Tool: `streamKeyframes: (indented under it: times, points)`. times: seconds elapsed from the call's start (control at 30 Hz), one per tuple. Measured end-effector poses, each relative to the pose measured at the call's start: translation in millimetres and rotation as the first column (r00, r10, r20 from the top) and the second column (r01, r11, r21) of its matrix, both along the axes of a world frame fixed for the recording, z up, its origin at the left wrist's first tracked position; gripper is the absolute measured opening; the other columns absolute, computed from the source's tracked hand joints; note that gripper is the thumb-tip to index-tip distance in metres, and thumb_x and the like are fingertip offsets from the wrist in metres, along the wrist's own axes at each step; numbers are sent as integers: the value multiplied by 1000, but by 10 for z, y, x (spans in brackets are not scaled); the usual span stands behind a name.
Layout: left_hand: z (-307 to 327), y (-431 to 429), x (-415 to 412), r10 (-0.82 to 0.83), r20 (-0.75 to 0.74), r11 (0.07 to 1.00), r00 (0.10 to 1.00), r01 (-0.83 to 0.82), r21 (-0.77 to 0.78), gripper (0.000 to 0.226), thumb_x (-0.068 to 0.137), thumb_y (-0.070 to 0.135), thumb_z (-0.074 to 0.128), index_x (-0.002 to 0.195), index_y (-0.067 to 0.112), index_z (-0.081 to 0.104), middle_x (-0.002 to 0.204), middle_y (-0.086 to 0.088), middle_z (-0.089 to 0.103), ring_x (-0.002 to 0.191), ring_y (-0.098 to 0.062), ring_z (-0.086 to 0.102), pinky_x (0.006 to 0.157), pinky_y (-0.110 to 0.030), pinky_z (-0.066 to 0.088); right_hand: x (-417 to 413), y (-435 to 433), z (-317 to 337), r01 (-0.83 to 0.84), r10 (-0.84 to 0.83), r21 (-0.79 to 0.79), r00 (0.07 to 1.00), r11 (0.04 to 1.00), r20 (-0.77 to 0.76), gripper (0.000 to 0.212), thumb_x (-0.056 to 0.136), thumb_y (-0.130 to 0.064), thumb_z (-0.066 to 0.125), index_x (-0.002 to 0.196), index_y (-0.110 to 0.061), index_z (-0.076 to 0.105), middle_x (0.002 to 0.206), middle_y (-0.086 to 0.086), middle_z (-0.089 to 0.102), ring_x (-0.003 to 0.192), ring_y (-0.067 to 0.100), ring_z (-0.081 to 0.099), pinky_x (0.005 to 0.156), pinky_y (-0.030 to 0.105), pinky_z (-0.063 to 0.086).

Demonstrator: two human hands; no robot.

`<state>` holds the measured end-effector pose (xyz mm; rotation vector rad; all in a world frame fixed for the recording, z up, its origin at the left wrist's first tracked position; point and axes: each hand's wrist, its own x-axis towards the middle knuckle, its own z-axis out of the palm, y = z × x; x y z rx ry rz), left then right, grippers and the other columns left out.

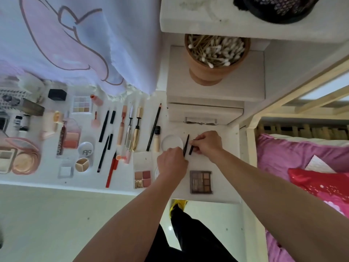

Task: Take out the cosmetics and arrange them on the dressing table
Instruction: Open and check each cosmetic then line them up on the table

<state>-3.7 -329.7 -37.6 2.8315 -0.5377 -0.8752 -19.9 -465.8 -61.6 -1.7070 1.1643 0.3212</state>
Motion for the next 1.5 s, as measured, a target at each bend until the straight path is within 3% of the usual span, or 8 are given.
streamKeyframes:
  times: [0.4,0.63,0.73,0.93,1.1,1.2,1.37,1.5]
  points:
    - [-84,149,-5,-111,26,992,993,112,-51,7,85,14,59,89,12,65,93,-2,58,86,-22,59,66,-30,42,24,67,0,-96,97,-49,995,994,20,15,76,-14,83,71,-10,70,64,8,72,65,20,73,73,40,62]
    - [-59,203,-6,-97,39,992,995,100,-79,13,86,21,62,95,14,67,96,0,61,84,-18,57,67,-28,41,-273,-85,111,-233,243,-181,969,955,34,7,86,-23,73,83,-18,69,86,1,72,82,18,69,78,37,58]
    - [2,250,-2,-85,58,990,995,91,-105,19,89,27,63,104,16,67,101,2,60,88,-16,58,69,-26,41,-556,-160,257,-462,468,-323,881,826,-65,29,87,-34,70,112,-20,66,107,-5,65,101,13,61,86,27,48]
    - [153,398,22,-20,82,989,996,32,-144,27,90,35,61,112,21,66,110,4,60,98,-15,60,75,-25,43,-1039,-23,276,-892,854,-268,434,364,-286,99,70,-61,69,150,-21,26,147,-3,28,134,17,28,103,34,40]
    - [274,620,23,98,76,983,992,-85,-162,27,90,39,60,112,23,64,112,7,59,100,-13,59,77,-23,42,-1134,81,158,-921,862,-353,310,167,-401,92,74,-56,65,148,-19,26,146,2,28,132,22,30,102,33,39]
    - [324,784,-3,160,47,974,986,-150,-169,25,89,40,61,110,26,65,110,8,61,100,-11,59,82,-25,46,-1108,89,155,-909,845,-365,349,200,-406,75,74,-52,64,137,-21,37,135,1,35,123,20,36,94,31,44]
    - [455,937,-16,267,-83,927,960,-279,-250,22,85,35,67,104,24,68,90,9,65,85,-9,62,79,-26,51,-1025,-11,356,-828,793,-390,528,403,-305,80,62,-59,65,131,-25,44,122,-6,39,115,13,39,84,27,47]
    - [655,998,70,337,-395,747,855,-498,-441,16,85,25,71,93,12,73,80,-1,70,70,-13,64,72,-34,59,-825,68,807,-715,763,-427,641,553,-86,80,62,-51,76,132,-25,47,117,-8,40,103,11,50,85,24,42]
